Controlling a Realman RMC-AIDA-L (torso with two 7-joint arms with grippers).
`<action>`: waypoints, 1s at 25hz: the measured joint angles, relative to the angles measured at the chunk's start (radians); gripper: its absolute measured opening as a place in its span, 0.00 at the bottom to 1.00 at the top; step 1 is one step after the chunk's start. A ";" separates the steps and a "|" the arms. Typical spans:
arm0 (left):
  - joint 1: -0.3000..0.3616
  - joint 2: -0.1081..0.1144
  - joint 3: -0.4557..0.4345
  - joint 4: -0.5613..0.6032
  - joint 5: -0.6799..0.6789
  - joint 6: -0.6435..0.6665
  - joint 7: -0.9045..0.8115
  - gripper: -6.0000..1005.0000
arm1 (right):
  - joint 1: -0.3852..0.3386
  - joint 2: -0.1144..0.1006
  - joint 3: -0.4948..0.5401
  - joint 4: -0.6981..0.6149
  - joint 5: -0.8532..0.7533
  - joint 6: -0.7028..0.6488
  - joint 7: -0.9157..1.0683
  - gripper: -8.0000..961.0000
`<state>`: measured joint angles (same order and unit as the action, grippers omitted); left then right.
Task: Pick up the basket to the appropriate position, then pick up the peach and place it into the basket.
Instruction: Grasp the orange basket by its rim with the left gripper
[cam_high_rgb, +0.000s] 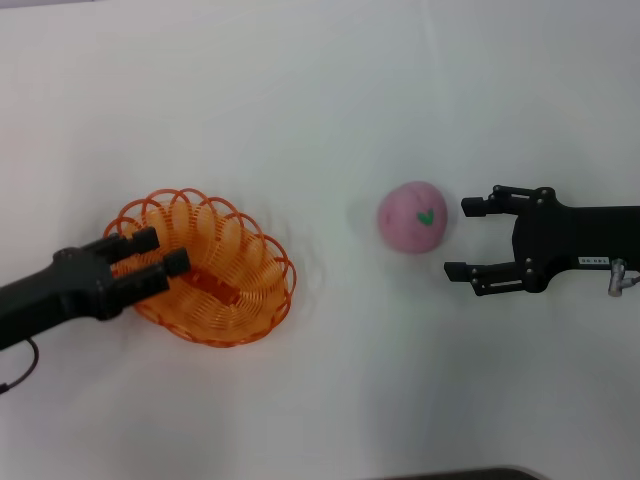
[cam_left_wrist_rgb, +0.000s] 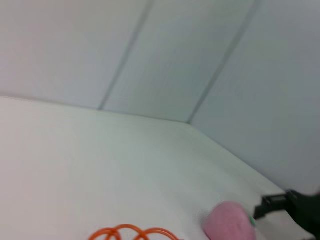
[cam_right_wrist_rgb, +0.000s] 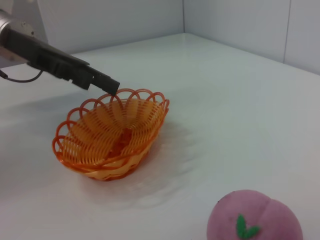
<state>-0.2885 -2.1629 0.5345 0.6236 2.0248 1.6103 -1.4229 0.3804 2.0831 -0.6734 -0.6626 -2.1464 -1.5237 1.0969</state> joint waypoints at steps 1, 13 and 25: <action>-0.003 0.000 -0.002 0.005 -0.002 -0.003 -0.025 0.69 | 0.000 0.000 0.000 0.000 0.000 0.000 0.000 0.95; -0.011 0.000 0.026 0.114 -0.055 -0.031 -0.117 0.78 | 0.000 0.000 0.000 0.000 -0.002 0.010 0.000 0.95; -0.020 -0.005 0.169 0.415 0.134 -0.151 -0.348 0.86 | 0.000 0.000 -0.004 0.000 -0.006 0.024 0.000 0.95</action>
<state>-0.3089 -2.1678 0.7033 1.0387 2.1586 1.4592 -1.7712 0.3804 2.0831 -0.6772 -0.6627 -2.1520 -1.4993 1.0969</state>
